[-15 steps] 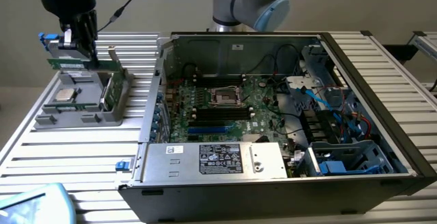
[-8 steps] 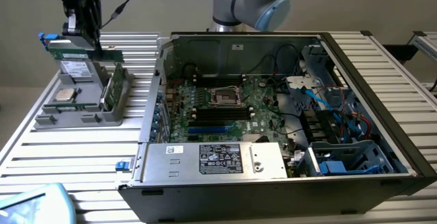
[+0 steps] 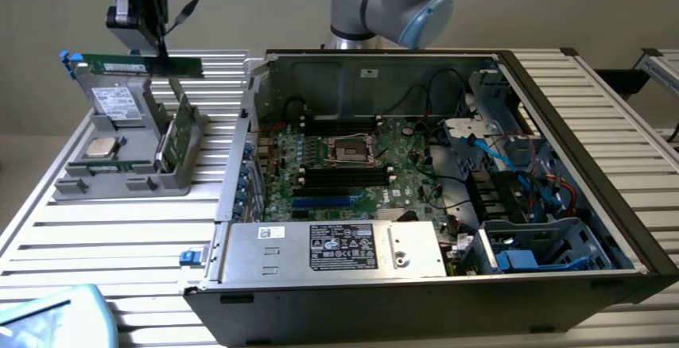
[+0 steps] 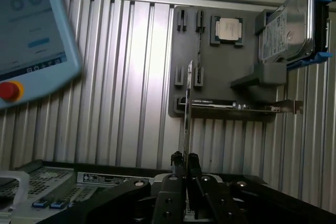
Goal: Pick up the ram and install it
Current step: 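Pick up the ram and move it above insertion slot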
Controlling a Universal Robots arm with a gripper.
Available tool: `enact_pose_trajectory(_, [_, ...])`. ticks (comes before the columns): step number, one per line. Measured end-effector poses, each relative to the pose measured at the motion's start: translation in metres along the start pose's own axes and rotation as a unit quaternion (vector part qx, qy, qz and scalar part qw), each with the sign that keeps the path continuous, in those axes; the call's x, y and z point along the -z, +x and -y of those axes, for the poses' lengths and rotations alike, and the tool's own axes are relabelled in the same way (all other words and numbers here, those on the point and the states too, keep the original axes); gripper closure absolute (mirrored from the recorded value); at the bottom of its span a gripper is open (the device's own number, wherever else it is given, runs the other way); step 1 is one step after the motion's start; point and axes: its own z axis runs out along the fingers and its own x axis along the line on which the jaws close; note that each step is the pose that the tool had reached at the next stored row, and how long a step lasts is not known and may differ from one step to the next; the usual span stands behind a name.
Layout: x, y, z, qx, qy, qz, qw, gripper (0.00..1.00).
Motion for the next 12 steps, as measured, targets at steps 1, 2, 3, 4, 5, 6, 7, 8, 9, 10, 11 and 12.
enact_pose_trajectory(1, [0.0039,0.0,0.0024,0.0,-0.0003,0.0001,1.0,0.86])
enact_pose_trajectory(2, [0.0076,0.001,0.0048,0.0,-0.0006,0.0002,1.0,0.86])
enact_pose_trajectory(3, [0.0114,0.001,0.0071,0.001,-0.0007,0.0005,1.0,0.86])
enact_pose_trajectory(4, [0.0146,0.002,0.0092,0.001,-0.0007,0.0011,1.0,0.86])
enact_pose_trajectory(5, [0.0173,0.002,0.0109,0.001,-0.0006,0.0019,1.0,0.86])
enact_pose_trajectory(6, [0.0196,0.002,0.0129,0.001,-0.0005,0.0032,1.0,0.86])
enact_pose_trajectory(7, [0.0214,0.003,0.0147,0.002,-0.0004,0.0044,1.0,0.86])
enact_pose_trajectory(8, [0.023,0.003,0.0165,0.002,-0.0002,0.0055,1.0,0.86])
enact_pose_trajectory(9, [0.0247,0.003,0.0182,0.002,-0.0002,0.0068,1.0,0.86])
enact_pose_trajectory(10, [0.0266,0.003,0.0201,0.002,0.0001,0.0083,1.0,0.86])
enact_pose_trajectory(11, [0.0283,0.003,0.022,0.002,0.0002,0.0094,1.0,0.86])
enact_pose_trajectory(12, [0.0297,0.003,0.0239,0.002,0.0004,0.0104,0.9999,0.86])
